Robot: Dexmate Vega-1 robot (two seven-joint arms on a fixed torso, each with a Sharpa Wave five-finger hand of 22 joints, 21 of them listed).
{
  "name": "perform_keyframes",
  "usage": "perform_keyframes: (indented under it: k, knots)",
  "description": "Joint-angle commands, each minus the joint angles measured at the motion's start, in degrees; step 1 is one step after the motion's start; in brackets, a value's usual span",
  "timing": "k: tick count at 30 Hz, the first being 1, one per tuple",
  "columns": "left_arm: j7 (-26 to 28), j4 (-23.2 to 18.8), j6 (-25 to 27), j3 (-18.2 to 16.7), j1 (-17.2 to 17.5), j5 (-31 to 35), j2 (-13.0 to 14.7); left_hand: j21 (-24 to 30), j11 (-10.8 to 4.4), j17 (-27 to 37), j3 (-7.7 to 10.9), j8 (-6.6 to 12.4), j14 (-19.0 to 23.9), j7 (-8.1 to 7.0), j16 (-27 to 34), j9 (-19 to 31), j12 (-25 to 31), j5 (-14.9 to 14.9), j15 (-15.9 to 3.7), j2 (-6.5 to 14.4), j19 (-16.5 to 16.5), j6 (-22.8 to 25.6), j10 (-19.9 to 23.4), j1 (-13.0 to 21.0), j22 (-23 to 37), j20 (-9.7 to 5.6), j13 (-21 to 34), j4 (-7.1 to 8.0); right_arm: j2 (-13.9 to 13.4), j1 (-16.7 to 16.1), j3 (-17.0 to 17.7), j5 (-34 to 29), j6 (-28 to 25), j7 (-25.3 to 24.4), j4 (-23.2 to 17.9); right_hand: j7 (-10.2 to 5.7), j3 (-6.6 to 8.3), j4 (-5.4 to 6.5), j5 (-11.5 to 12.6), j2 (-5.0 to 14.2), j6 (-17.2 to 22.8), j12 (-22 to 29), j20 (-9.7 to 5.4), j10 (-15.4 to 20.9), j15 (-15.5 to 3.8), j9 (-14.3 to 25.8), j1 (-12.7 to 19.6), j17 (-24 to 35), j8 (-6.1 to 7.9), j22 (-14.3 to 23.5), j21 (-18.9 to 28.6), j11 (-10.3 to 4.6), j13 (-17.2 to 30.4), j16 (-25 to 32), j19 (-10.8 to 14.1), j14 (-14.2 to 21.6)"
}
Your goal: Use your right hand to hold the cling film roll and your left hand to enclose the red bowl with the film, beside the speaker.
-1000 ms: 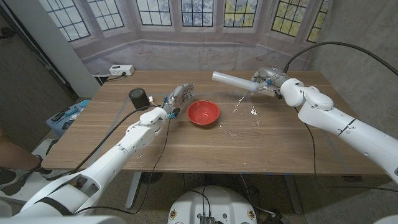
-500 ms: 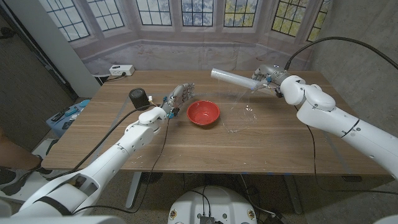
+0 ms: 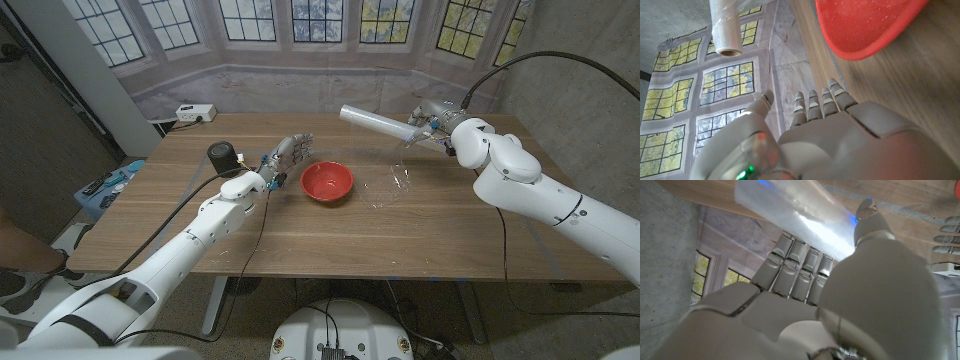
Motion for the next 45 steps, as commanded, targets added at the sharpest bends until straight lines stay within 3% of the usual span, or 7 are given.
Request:
perform_keyframes:
  k: [1,25,36,45]
  knots:
    - [-1.5,0.5,-0.1,0.0,-0.2,-0.3,0.4,0.0,0.22,0.2,0.02,-0.04,0.3,-0.07,0.0,0.3,-0.3,0.2,0.19,0.1,0.5,0.4,0.3,0.4,0.2,0.18,0.3,0.3,-0.4,-0.1,-1.7,0.0,-8.5,-0.2,-5.5,-2.4,-0.34,-0.18,0.3,9.95,3.1,0.3,-4.42,2.1,-5.58,0.2,9.6,0.2,0.21,0.1,0.4,-1.41,0.2,0.2,0.4,0.7]
    - [-5.0,0.6,-0.2,1.4,-1.5,0.0,0.4,-0.3,0.43,-0.2,-0.26,-0.19,0.3,-0.11,-0.3,0.2,-0.5,0.3,0.44,-1.3,0.4,0.4,0.1,1.2,0.1,0.41,0.3,-1.58,-4.0,1.2,-2.9,3.4,-17.0,-5.8,-14.9,-1.63,-0.97,-0.18,0.5,10.64,3.8,0.2,-4.0,2.6,-5.56,0.3,10.4,0.7,0.07,0.0,1.2,-1.15,0.4,0.6,0.9,1.3]
    - [-5.4,0.1,0.1,1.9,-1.4,0.3,0.4,-0.3,0.49,-0.2,-0.33,-0.19,0.3,-0.09,-0.3,0.2,-0.5,0.3,0.46,-1.2,0.4,0.4,0.3,1.4,0.1,0.42,0.3,-2.05,-3.9,-0.7,0.5,8.9,-17.0,-10.6,-16.8,-1.46,-1.29,-0.17,0.6,10.85,4.1,0.2,-3.87,3.0,-5.56,0.3,10.6,1.0,-0.01,0.0,1.6,-1.08,0.4,0.7,1.1,1.5]
    - [-6.0,-0.4,0.4,2.5,-1.4,0.7,0.6,-0.4,0.21,-0.2,-0.71,-0.28,0.3,-0.29,-0.4,0.2,-0.5,0.3,0.33,-1.9,0.5,0.3,0.3,1.5,0.1,0.43,0.2,-2.76,-3.2,-4.3,4.8,13.6,-14.6,-16.7,-17.4,-1.24,-1.51,-0.19,0.6,10.96,4.3,0.2,-3.75,2.9,-5.56,0.4,10.8,1.2,-0.07,0.0,1.8,-0.98,0.6,0.8,1.1,1.6]
